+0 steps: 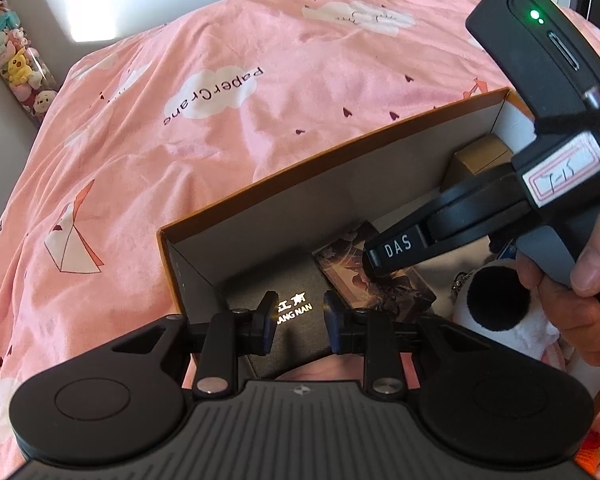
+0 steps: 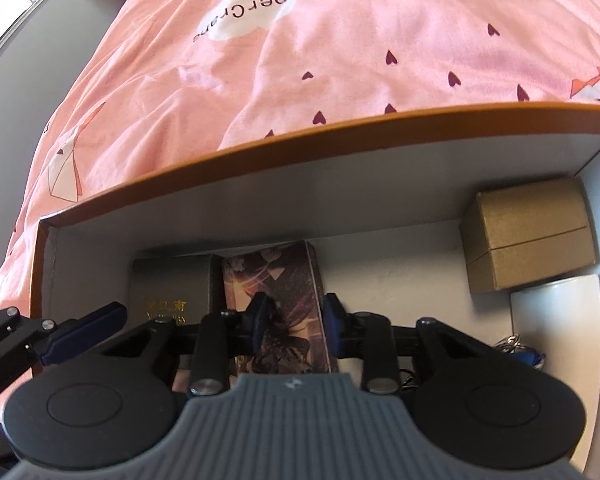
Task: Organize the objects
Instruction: 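Withdraw both tools from the shoebox toward the items on the bedspread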
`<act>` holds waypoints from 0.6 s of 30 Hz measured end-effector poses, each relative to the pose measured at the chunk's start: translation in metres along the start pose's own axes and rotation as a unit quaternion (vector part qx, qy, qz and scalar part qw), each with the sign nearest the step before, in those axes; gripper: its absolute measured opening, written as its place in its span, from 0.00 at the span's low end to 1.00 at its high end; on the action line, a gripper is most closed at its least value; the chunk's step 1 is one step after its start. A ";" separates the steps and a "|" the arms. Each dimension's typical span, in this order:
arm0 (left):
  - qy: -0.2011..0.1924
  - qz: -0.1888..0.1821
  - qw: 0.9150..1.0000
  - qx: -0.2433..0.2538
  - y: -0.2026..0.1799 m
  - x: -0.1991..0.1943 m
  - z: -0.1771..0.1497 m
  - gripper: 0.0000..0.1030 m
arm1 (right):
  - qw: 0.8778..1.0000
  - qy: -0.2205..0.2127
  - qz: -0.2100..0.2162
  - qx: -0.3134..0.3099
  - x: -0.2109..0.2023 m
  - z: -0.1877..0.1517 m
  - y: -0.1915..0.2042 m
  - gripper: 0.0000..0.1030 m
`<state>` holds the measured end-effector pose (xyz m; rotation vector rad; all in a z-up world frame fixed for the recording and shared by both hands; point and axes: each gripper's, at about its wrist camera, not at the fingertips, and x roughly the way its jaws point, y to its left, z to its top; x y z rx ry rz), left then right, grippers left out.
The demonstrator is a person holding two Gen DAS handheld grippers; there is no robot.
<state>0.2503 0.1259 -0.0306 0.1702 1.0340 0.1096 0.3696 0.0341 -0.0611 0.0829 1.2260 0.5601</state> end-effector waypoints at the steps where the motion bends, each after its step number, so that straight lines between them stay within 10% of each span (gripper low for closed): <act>1: -0.004 -0.004 1.000 -0.003 0.001 -0.003 -0.001 0.31 | 1.000 -0.008 -0.006 -0.012 -0.004 -0.001 0.003 0.32; 18: -0.133 -0.010 0.988 -0.074 -0.029 -0.085 -0.039 0.43 | 0.970 -0.183 -0.028 -0.159 -0.114 -0.071 0.023 0.32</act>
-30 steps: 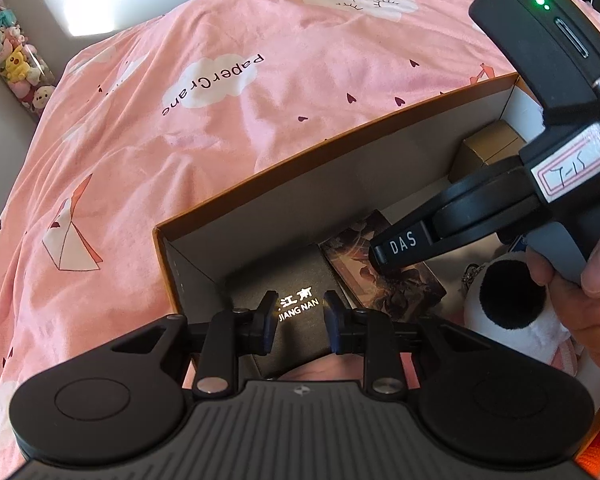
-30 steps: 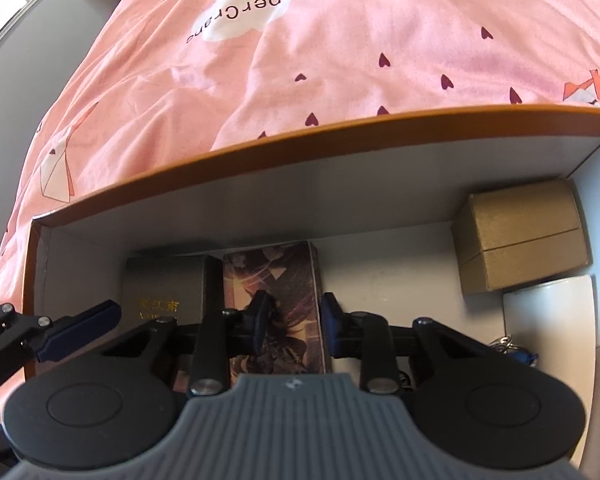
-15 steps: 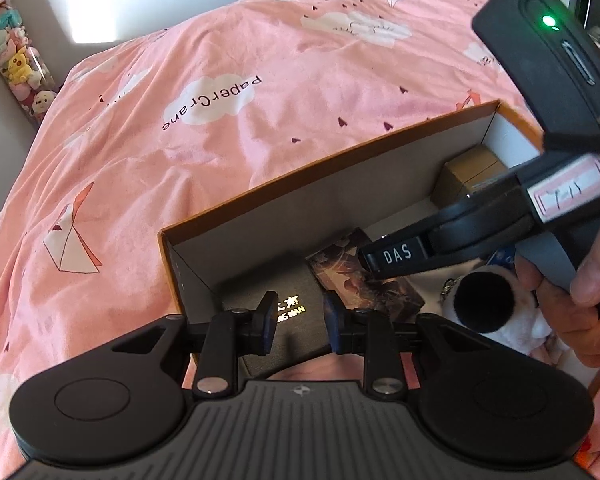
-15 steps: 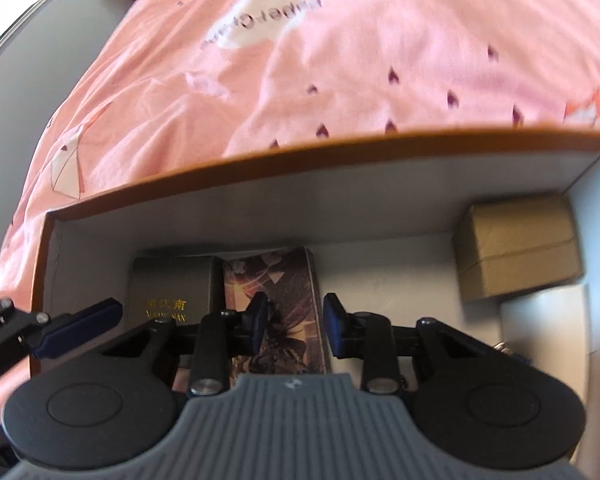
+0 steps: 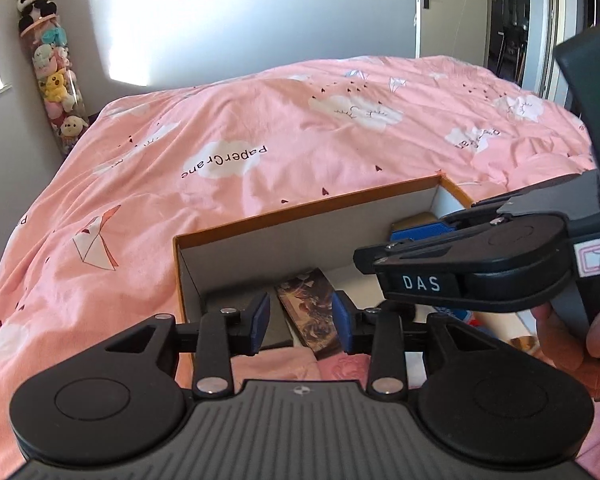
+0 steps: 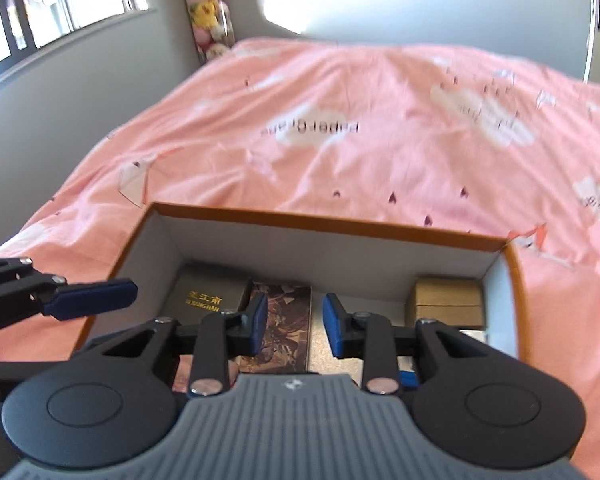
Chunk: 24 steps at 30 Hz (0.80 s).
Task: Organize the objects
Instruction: 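Withdraw both tools from the shoebox toward the items on the bedspread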
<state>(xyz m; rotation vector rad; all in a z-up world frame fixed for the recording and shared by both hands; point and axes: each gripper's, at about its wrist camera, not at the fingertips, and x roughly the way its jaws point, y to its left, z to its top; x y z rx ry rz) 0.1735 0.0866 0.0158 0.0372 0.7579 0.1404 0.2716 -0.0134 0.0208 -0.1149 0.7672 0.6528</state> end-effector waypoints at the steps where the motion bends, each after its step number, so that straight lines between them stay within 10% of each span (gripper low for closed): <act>1: -0.004 -0.005 1.000 -0.007 -0.001 -0.004 -0.002 0.45 | 1.000 -0.004 0.004 -0.003 -0.008 -0.003 0.002 0.32; 16: 0.021 -0.038 0.998 -0.034 -0.017 -0.050 -0.044 0.57 | 0.998 -0.047 -0.021 -0.019 -0.108 -0.067 0.021 0.30; 24: 0.092 -0.048 0.993 -0.057 -0.022 -0.040 -0.070 0.57 | 0.999 0.029 -0.035 0.000 -0.115 -0.120 0.017 0.30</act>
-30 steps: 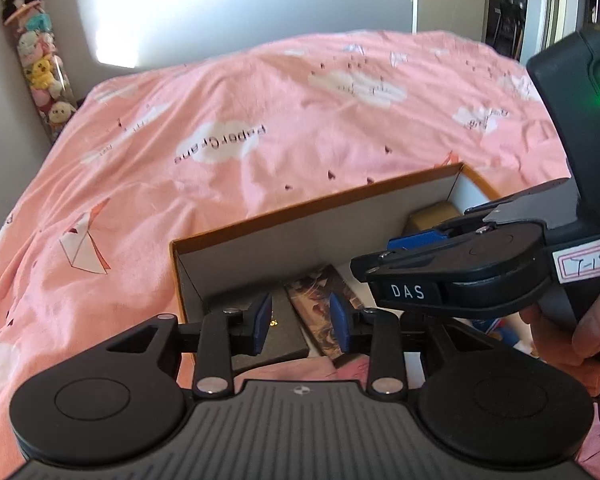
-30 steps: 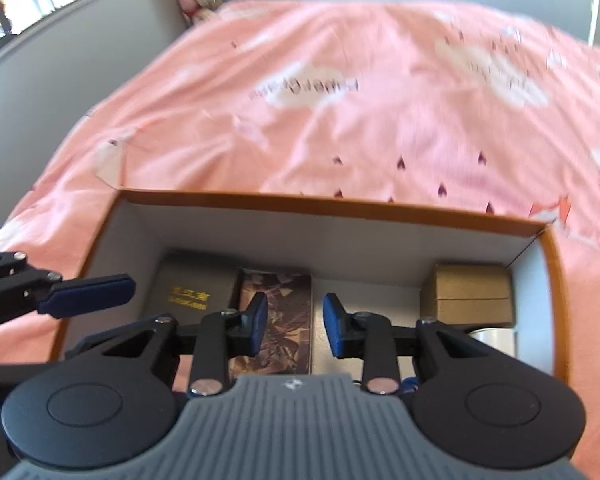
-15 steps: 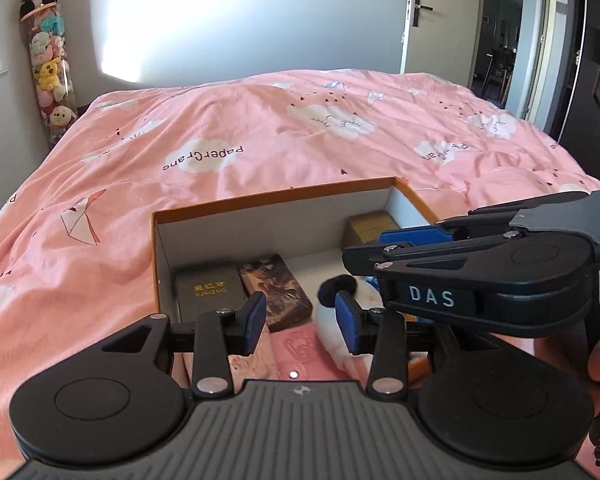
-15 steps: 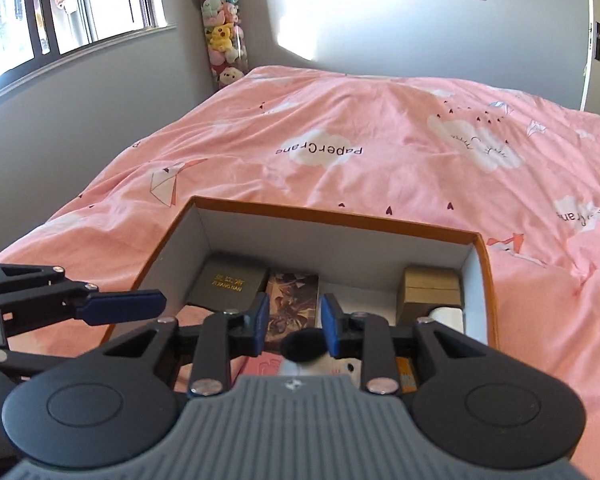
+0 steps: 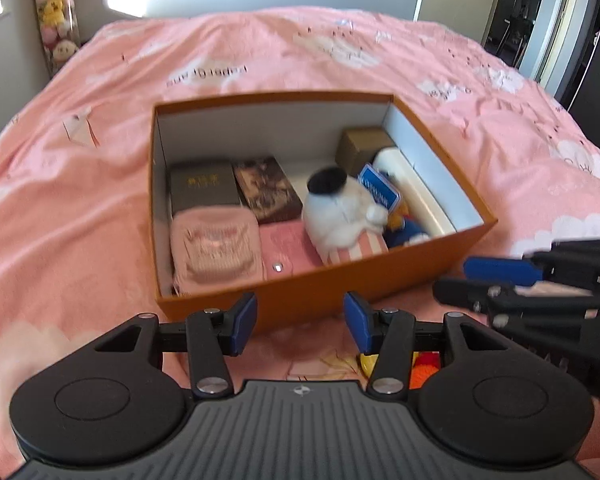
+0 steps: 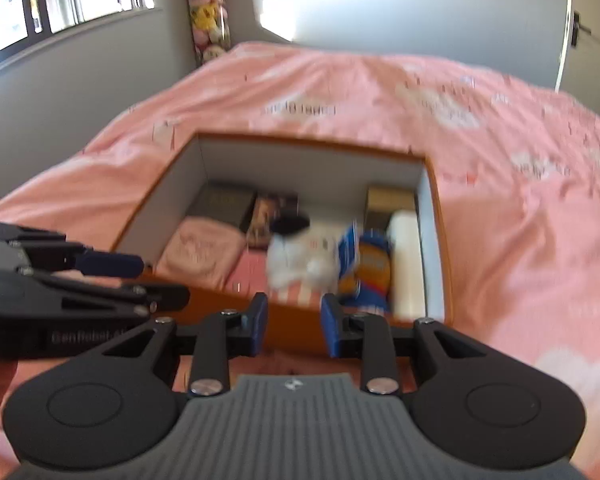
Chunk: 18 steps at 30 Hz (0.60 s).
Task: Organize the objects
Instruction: 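Withdraw both tools from the shoebox toward the items on the bedspread, then grasp the yellow tape measure with the left gripper while the right gripper grasps the orange crocheted ball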
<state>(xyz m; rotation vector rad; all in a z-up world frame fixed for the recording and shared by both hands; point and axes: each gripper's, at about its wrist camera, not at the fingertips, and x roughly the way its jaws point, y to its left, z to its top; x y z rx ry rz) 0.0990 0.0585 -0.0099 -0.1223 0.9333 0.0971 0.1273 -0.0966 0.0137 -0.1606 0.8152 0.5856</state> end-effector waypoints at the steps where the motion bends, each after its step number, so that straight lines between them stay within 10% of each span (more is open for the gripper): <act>1: 0.007 -0.002 1.000 0.001 -0.002 0.002 -0.002 0.57 | 1.000 0.014 0.002 0.005 0.004 -0.006 -0.001 0.30; 18: 0.124 -0.040 0.991 0.001 -0.014 0.040 -0.035 0.63 | 0.988 0.151 0.000 0.034 0.042 -0.057 -0.008 0.41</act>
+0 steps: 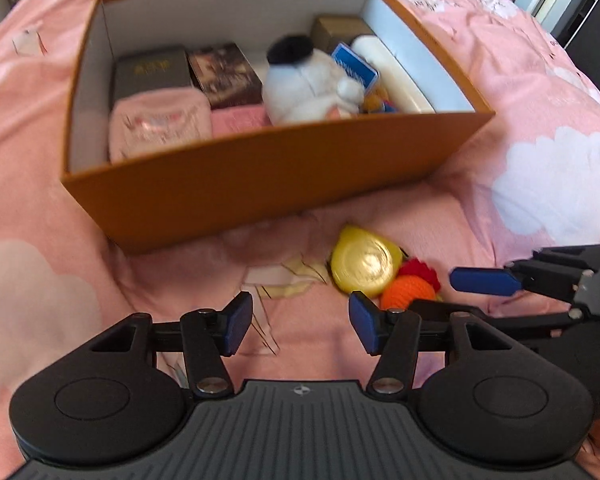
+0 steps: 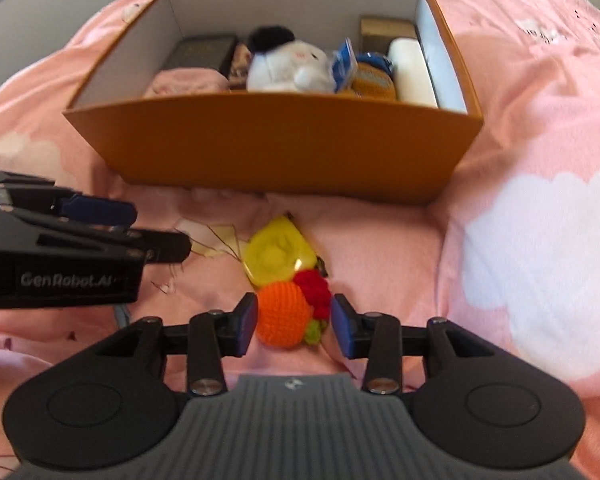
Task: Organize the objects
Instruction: 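Grasp the yellow tape measure with the left gripper while the right gripper grasps the orange crocheted ball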
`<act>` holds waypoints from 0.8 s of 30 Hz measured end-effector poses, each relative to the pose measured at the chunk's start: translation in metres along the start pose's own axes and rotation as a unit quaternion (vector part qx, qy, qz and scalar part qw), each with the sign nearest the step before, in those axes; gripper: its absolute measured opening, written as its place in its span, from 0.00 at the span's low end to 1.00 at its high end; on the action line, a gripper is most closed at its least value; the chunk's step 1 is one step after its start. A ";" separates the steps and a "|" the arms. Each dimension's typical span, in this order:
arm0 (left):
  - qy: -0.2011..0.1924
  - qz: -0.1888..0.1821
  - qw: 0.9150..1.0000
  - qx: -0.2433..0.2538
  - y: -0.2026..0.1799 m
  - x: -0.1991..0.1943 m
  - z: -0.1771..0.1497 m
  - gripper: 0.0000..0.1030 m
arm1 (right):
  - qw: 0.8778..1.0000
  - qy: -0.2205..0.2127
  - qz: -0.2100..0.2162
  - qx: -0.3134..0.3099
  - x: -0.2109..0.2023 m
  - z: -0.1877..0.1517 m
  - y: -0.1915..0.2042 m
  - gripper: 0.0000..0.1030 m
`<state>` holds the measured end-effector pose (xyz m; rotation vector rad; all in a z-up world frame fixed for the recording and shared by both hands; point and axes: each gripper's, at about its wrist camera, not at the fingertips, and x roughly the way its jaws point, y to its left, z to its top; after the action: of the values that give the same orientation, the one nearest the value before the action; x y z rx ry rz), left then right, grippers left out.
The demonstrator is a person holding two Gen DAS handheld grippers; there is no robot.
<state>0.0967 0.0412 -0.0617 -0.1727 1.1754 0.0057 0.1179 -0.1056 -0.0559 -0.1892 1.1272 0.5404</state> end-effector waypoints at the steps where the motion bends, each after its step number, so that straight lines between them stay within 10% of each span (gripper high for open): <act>1: 0.001 0.001 1.000 -0.001 0.000 0.001 -0.001 0.63 | 1.000 0.002 0.003 0.003 0.001 0.000 -0.001 0.41; 24: -0.037 -0.039 0.999 0.007 0.005 -0.006 0.012 0.70 | 0.999 0.030 0.015 -0.001 0.028 0.005 -0.001 0.51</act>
<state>0.1048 0.0481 -0.0526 -0.2042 1.0941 -0.0657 0.1309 -0.0953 -0.0792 -0.1923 1.1890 0.5655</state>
